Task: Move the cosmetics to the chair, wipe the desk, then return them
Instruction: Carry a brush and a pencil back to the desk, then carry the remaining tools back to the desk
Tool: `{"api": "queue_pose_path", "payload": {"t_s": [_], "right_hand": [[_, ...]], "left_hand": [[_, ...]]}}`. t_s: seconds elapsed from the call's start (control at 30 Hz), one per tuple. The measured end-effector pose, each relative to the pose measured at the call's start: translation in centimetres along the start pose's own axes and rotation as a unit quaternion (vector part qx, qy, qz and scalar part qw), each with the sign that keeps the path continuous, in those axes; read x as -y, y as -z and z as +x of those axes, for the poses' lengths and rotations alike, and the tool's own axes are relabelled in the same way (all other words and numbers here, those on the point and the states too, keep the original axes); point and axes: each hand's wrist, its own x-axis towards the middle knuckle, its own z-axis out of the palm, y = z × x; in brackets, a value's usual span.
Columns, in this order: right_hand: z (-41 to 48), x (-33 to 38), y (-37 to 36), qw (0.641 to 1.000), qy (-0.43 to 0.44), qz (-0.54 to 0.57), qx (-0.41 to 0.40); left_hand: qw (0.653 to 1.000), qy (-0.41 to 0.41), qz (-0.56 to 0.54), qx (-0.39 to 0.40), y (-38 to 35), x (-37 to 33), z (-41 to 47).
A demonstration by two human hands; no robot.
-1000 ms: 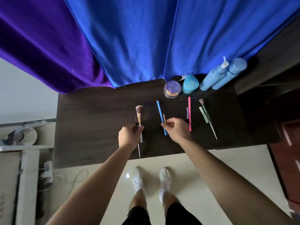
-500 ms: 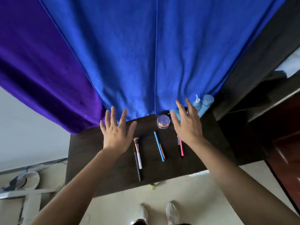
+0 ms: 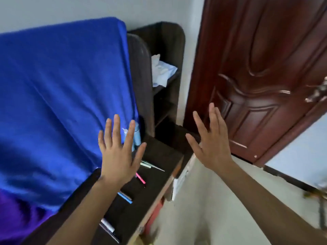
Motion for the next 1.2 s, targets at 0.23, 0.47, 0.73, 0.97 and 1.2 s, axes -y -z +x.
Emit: {"api": "queue_pose_path", "payload": {"t_s": [0.23,0.47,0.73,0.97,1.2], "right_hand": [[-12.2,-14.6,15.0,0.975,-0.169,-0.135,-0.044],[-26.6,-28.0,28.1,0.917,-0.322,-0.230,-0.050],[-38.6,-42.3,40.4,0.854,-0.444,-0.270,0.000],[-41.2,-54.2,42.2,0.825,-0.489,-0.277,0.058],[-40.8,-67.7,39.6,0.806,-0.510,-0.283,0.101]], "left_hand": [[0.968,-0.203,-0.143,0.037,-3.8,-21.6,3.2],[0.909,-0.338,-0.233,0.065,-6.3,-46.8,0.4],[0.862,-0.405,-0.268,0.147,-7.6,-71.6,-4.3],[0.850,-0.400,-0.293,0.177,-12.7,-82.1,-2.3],[0.832,-0.397,-0.323,0.213,-22.1,-93.8,2.9]]}}
